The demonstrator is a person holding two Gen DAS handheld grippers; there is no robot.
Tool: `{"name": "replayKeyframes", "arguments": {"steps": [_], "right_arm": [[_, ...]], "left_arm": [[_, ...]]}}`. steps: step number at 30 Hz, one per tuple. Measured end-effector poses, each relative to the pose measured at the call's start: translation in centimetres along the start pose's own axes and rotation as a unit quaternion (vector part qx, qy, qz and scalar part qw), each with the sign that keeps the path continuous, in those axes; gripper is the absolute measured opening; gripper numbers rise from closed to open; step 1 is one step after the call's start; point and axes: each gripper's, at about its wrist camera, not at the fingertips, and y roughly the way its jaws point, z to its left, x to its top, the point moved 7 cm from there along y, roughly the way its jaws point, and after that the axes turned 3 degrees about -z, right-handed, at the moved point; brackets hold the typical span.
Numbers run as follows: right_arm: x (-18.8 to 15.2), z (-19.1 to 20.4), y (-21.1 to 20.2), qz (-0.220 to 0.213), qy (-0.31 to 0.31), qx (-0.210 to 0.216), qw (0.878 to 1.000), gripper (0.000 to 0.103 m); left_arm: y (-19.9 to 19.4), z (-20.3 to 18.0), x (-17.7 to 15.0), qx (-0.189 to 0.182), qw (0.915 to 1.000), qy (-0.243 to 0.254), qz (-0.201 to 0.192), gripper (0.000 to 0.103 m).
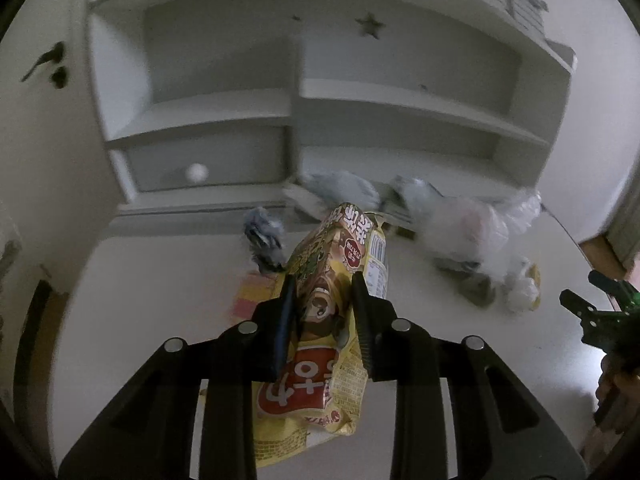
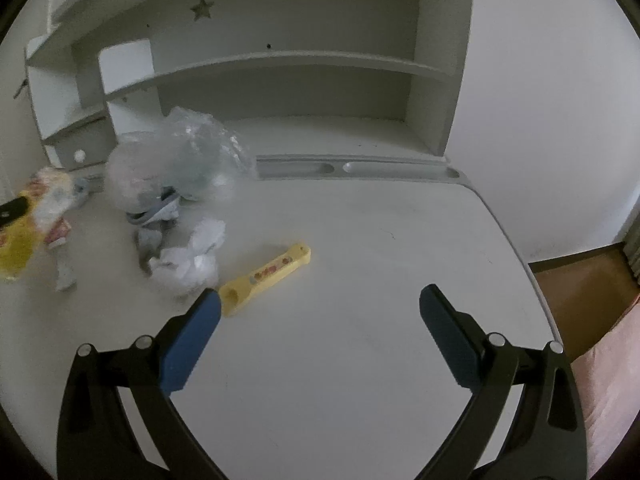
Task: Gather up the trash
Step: 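Grasp the yellow snack bag with the left tool while the right tool grasps the yellow tube, then carry the yellow bag and yellow tube over the black bin and release both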
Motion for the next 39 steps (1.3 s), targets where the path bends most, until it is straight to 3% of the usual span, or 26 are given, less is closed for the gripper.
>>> {"name": "replayKeyframes", "arguments": {"steps": [3,8,14,17,19,21,26,27,31,36,39], "right_arm": [[1.2,0.6,2.2,0.020,-0.006,-0.021,1.000,0.096],[1.8,2.2,5.1,0.054,-0.052,-0.032,0.997,0.096],[-0.5,-0.5,4.2,0.085,-0.033,0.008,0.996,0.092],[-0.7,-0.6,4.2,0.098,-0.016,0.039,0.994,0.076],[-0.5,0.2,4.0,0.100,-0.031,0.047,0.993,0.059],[-0.2,1.2,4.1,0.104,-0.052,0.057,0.992,0.052],[0.5,3.4,4.8,0.119,-0.122,0.090,0.981,0.051],[0.6,3.8,5.0,0.121,-0.135,0.098,0.979,0.047],[0.7,5.1,5.3,0.134,-0.135,0.147,0.971,0.014],[0.5,4.4,4.6,0.121,-0.105,0.139,0.977,0.014],[1.5,3.1,2.2,0.090,-0.073,0.149,0.982,0.014]], "left_arm": [[-0.6,2.1,0.0,0.020,0.9997,-0.015,-0.006,0.027],[-1.4,3.1,-0.1,0.020,0.9994,-0.025,-0.012,0.027],[-2.0,1.4,-0.2,-0.001,0.9997,-0.012,-0.022,0.027],[-1.7,-0.3,-0.4,-0.021,0.9996,-0.002,-0.020,0.027],[-1.2,-1.2,-0.7,-0.033,0.9993,0.003,-0.015,0.027],[-1.0,-1.8,-0.9,-0.040,0.9991,0.009,-0.010,0.028],[-0.9,-1.8,-1.1,-0.040,0.9991,0.013,-0.003,0.028],[-0.9,-1.7,-1.1,-0.039,0.9991,0.013,-0.003,0.028],[-0.8,-1.4,-0.9,-0.037,0.9993,0.006,-0.004,0.028],[-0.9,-2.4,-0.7,-0.043,0.9990,0.013,-0.004,0.028],[-1.2,-3.3,-0.5,-0.044,0.9988,0.024,-0.005,0.028]]}}
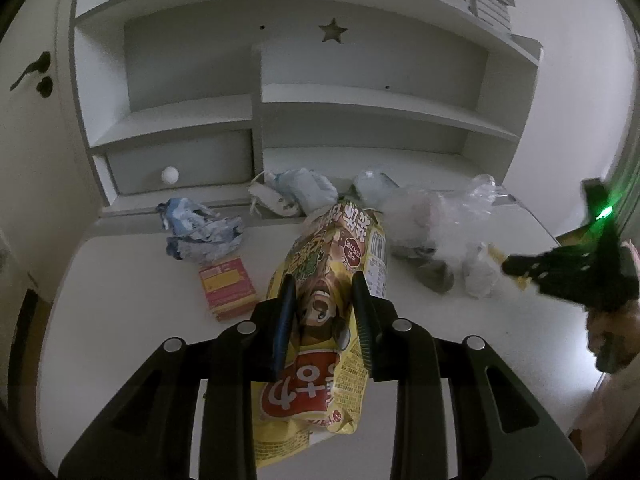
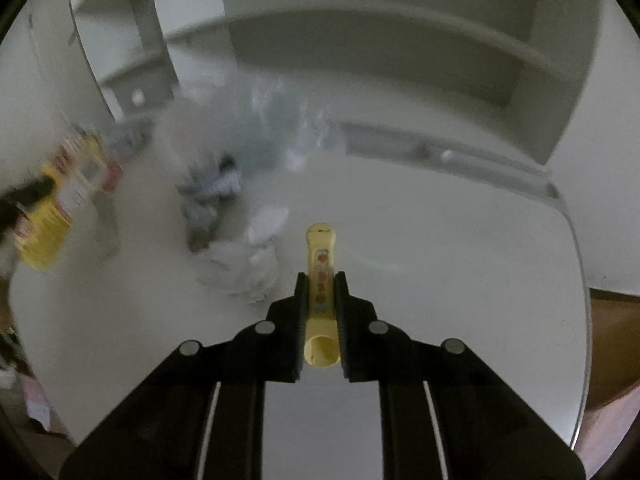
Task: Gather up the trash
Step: 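Carry the yellow bag and yellow tube over the black bin and release both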
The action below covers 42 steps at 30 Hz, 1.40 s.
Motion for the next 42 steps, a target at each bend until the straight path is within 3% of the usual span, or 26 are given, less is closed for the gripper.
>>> {"name": "replayKeyframes", "arguments": {"steps": [2,7,12,16,19,22,24,26,29,32,33,35,39,42], "right_arm": [[-0.2,-0.6,-1.3,-0.014,0.009,-0.002,1.000,0.014],[-3.1,-1.6,-0.3,0.009,0.026,0.007,1.000,0.014],[-4.1,-3.4,-4.9,-0.038,0.059,0.014,0.997,0.014],[-6.9,-7.1,-10.3,-0.061,0.074,-0.015,0.995,0.014],[-11.2,-11.1,-15.2,-0.068,0.106,-0.049,0.991,0.014],[-16.8,-15.8,-19.8,-0.069,0.158,-0.089,0.981,0.014],[-20.9,-18.9,-22.4,-0.063,0.199,-0.109,0.972,0.014],[-25.7,-21.9,-24.1,-0.046,0.241,-0.132,0.960,0.014],[-31.8,-24.3,-24.0,-0.006,0.280,-0.137,0.950,0.014],[-40.0,-26.0,-19.8,0.069,0.331,-0.107,0.935,0.014],[-41.8,-26.0,-18.4,0.089,0.342,-0.098,0.931,0.014],[-46.2,-26.0,-15.0,0.134,0.361,-0.075,0.920,0.014],[-50.8,-27.0,-10.8,0.162,0.414,-0.050,0.894,0.014],[-52.3,-27.5,-9.5,0.164,0.440,-0.038,0.882,0.014]], "left_arm": [[0.0,-0.6,0.1,-0.002,1.0000,0.003,0.001,0.028],[0.3,-2.9,0.0,-0.007,0.9998,0.019,0.004,0.028],[-0.3,-6.8,0.4,-0.020,0.9989,0.043,0.001,0.028],[-0.9,-13.6,1.5,-0.063,0.9947,0.080,-0.014,0.028],[-1.1,-21.3,1.2,-0.124,0.9854,0.116,-0.014,0.028],[-1.7,-30.7,-0.7,-0.202,0.9655,0.164,-0.002,0.028],[-2.5,-37.8,-3.2,-0.257,0.9446,0.204,0.013,0.028],[-3.3,-43.7,-6.1,-0.289,0.9250,0.246,0.021,0.028],[-3.5,-51.2,-12.0,-0.347,0.8905,0.284,0.076,0.028],[-1.6,-55.5,-19.0,-0.344,0.8663,0.338,0.132,0.015],[-0.8,-56.3,-21.1,-0.337,0.8603,0.354,0.145,0.000],[0.7,-57.5,-25.3,-0.333,0.8447,0.380,0.177,0.000],[4.0,-60.1,-31.3,-0.345,0.8153,0.401,0.235,0.000],[7.1,-61.5,-33.5,-0.333,0.8075,0.407,0.267,0.000]]}}
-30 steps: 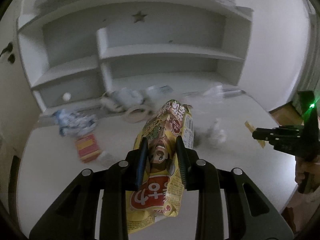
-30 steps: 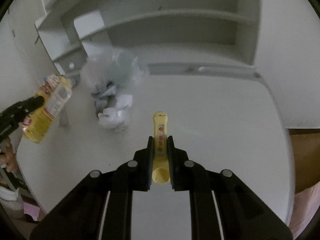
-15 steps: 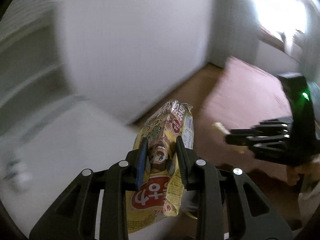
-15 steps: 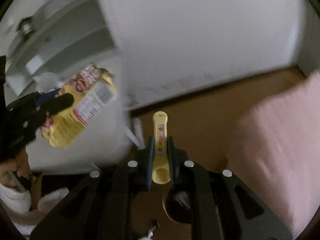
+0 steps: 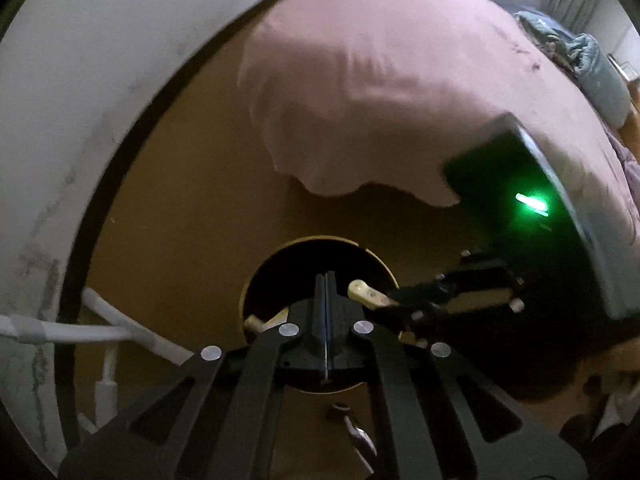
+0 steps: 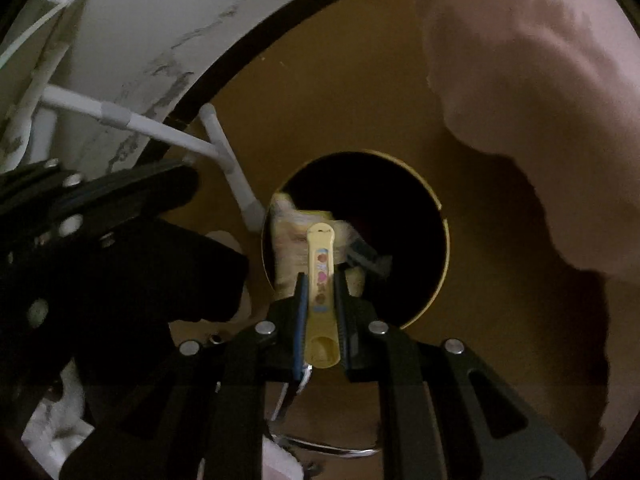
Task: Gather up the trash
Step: 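Carry the yellow bag and yellow tube over the black bin and release both, then swing both open tools back toward the desk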
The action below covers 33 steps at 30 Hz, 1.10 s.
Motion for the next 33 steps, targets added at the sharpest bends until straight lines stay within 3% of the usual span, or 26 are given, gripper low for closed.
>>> {"name": "replayKeyframes", "arguments": {"steps": [6,8,10,11,12,13,14,16,18,20,22,26,29,33], "right_arm": [[0.2,-1.4,0.5,0.002,0.001,-0.014,1.000,0.014],[0.0,-1.3,1.0,0.003,0.008,-0.023,1.000,0.023],[-0.6,-2.3,0.2,-0.009,0.018,-0.024,1.000,0.088],[-0.5,-2.6,-0.4,-0.025,0.022,-0.032,0.999,0.093],[-0.4,-3.1,-1.4,-0.041,0.027,-0.039,0.998,0.094],[-0.3,-3.5,-2.3,-0.049,0.034,-0.046,0.997,0.094],[-0.1,-4.4,-4.0,-0.067,0.049,-0.061,0.995,0.094],[0.2,-5.6,-6.6,-0.098,0.066,-0.093,0.989,0.094],[0.5,-6.8,-11.2,-0.150,0.079,-0.162,0.972,0.094],[0.9,-6.6,-15.7,-0.203,0.076,-0.219,0.951,0.096],[1.3,-4.9,-20.3,-0.257,0.074,-0.244,0.932,0.096],[1.9,2.5,-27.3,-0.367,0.027,-0.246,0.897,0.096],[3.2,8.8,-28.4,-0.404,-0.033,-0.224,0.886,0.096],[5.8,19.9,-26.0,-0.404,-0.121,-0.148,0.895,0.096]], "left_arm": [[-0.1,1.5,-0.2,0.018,0.9995,-0.027,-0.005,0.000],[-0.3,1.4,0.0,0.022,0.9994,-0.027,-0.008,0.000],[-0.6,1.3,0.4,0.031,0.9991,-0.026,-0.013,0.002],[-0.9,1.1,0.4,0.036,0.9989,-0.025,-0.015,0.007],[-1.2,1.0,0.6,0.035,0.9989,-0.025,-0.017,0.027],[-1.5,1.0,1.0,0.034,0.9989,-0.025,-0.020,0.069],[-2.3,0.8,1.4,0.040,0.9983,-0.025,-0.034,0.086],[-4.7,0.3,2.5,0.050,0.9955,-0.015,-0.079,0.091],[-7.9,-0.6,3.7,0.038,0.9930,-0.005,-0.112,0.091],[-12.9,-1.2,4.8,0.026,0.9853,-0.002,-0.169,0.094],[-18.0,-1.1,5.2,0.027,0.9743,-0.004,-0.223,0.096],[-27.2,2.5,4.3,0.103,0.9489,-0.023,-0.298,0.096],[-32.6,7.6,1.3,0.180,0.9274,-0.066,-0.321,0.097],[-37.6,16.1,-5.9,0.257,0.8996,-0.169,-0.310,0.096]]}}
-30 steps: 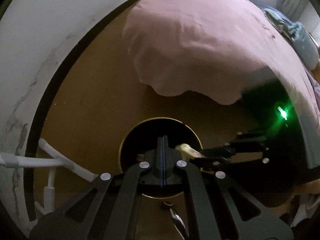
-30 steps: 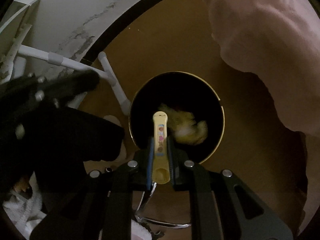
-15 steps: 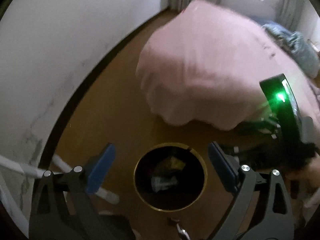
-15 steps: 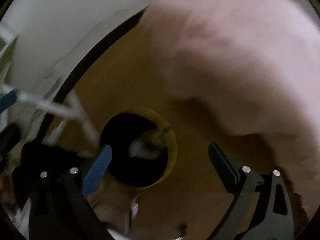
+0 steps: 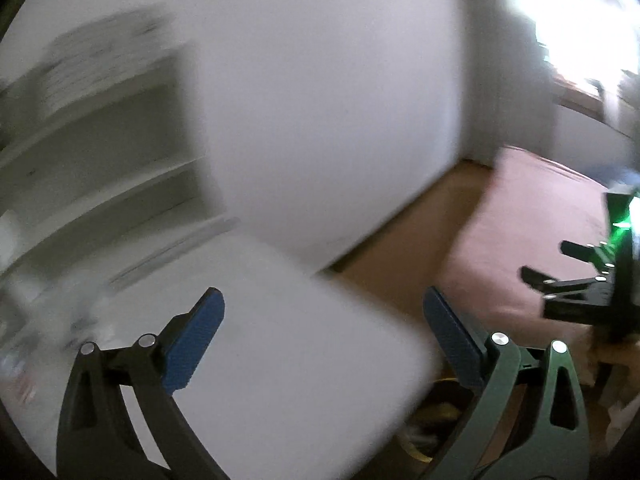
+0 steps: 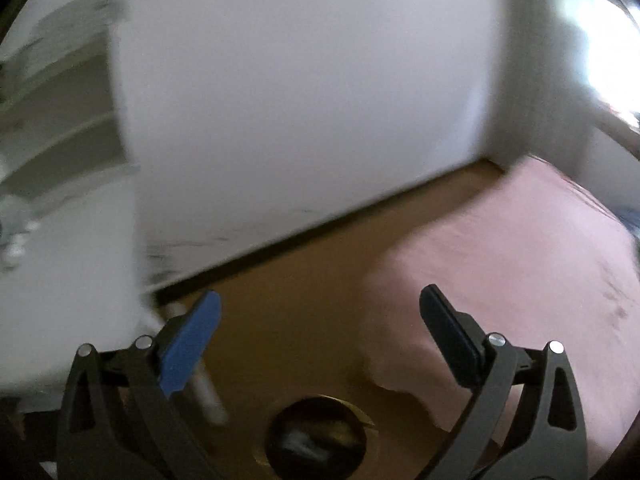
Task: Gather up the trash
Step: 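Swing both open tools back toward the desk, then grasp the pink box with the left tool while the right tool grasps the white tissue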
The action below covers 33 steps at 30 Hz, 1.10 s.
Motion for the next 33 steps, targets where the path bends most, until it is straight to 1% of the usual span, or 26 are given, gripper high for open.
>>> {"name": "replayKeyframes", "arguments": {"steps": [1,3,4,5,6,8,9,10,11,13,14,15,16,17,19,23,27,29,30,31,33], "right_arm": [[0.6,2.6,0.4,-0.001,-0.009,0.023,1.000,0.096],[1.4,8.9,1.3,0.004,-0.034,0.080,0.996,0.096],[1.6,11.6,1.5,0.008,-0.046,0.105,0.993,0.096],[1.6,15.4,1.8,0.015,-0.064,0.138,0.988,0.096],[1.5,17.7,1.8,0.019,-0.076,0.156,0.985,0.096],[0.9,22.4,1.4,0.027,-0.104,0.191,0.976,0.096],[0.6,25.1,1.2,0.032,-0.122,0.210,0.970,0.096],[0.3,27.0,0.9,0.037,-0.134,0.223,0.965,0.096],[-0.2,29.4,0.7,0.042,-0.151,0.241,0.958,0.096],[-0.2,32.4,0.7,0.052,-0.172,0.261,0.949,0.096],[-0.4,33.9,0.5,0.056,-0.180,0.273,0.944,0.096],[-0.6,35.0,0.4,0.059,-0.184,0.281,0.940,0.096],[-0.8,35.8,0.0,0.061,-0.189,0.290,0.936,0.096],[-0.8,36.9,0.2,0.063,-0.192,0.297,0.933,0.096],[-0.5,39.1,0.9,0.067,-0.199,0.303,0.929,0.096],[0.2,43.3,2.6,0.074,-0.216,0.297,0.927,0.096],[0.8,46.2,4.6,0.084,-0.230,0.296,0.923,0.096],[0.8,47.1,5.5,0.092,-0.234,0.293,0.923,0.096],[0.8,47.4,6.0,0.096,-0.235,0.288,0.923,0.093],[0.7,47.6,6.4,0.100,-0.235,0.287,0.923,0.087],[0.4,48.0,7.3,0.115,-0.230,0.292,0.921,0.080]], "left_arm": [[-0.6,3.3,-0.7,0.029,0.9993,-0.023,0.007,0.097],[-2.3,9.8,-2.5,0.085,0.9940,-0.067,0.015,0.097],[-3.5,13.7,-3.7,0.127,0.9877,-0.089,0.019,0.097],[-4.4,16.5,-4.6,0.162,0.9810,-0.104,0.025,0.097],[-5.3,19.3,-5.8,0.193,0.9733,-0.121,0.032,0.097],[-7.6,25.3,-8.6,0.242,0.9542,-0.168,0.052,0.096],[-8.4,27.5,-10.0,0.257,0.9449,-0.194,0.062,0.096],[-9.3,30.2,-11.7,0.267,0.9328,-0.230,0.074,0.096],[-10.0,32.1,-12.9,0.272,0.9236,-0.258,0.080,0.096],[-11.1,35.6,-15.1,0.279,0.9027,-0.315,0.089,0.096],[-11.0,36.4,-15.9,0.280,0.8966,-0.330,0.092,0.096],[-11.2,37.2,-16.6,0.280,0.8930,-0.340,0.095,0.096],[-11.2,37.8,-17.0,0.280,0.8915,-0.341,0.101,0.096],[-11.1,38.2,-17.4,0.283,0.8917,-0.337,0.106,0.096],[-10.5,38.7,-17.7,0.285,0.8943,-0.324,0.119,0.096],[-8.9,40.8,-17.6,0.274,0.8977,-0.316,0.138,0.096],[-6.8,42.1,-17.9,0.273,0.8983,-0.310,0.150,0.096],[-5.8,42.9,-17.7,0.275,0.8984,-0.307,0.151,0.096],[-5.7,43.0,-17.8,0.278,0.8986,-0.303,0.153,0.096],[-5.2,43.3,-17.8,0.282,0.8983,-0.298,0.157,0.096],[-4.4,44.0,-18.2,0.287,0.8974,-0.290,0.167,0.096]]}}
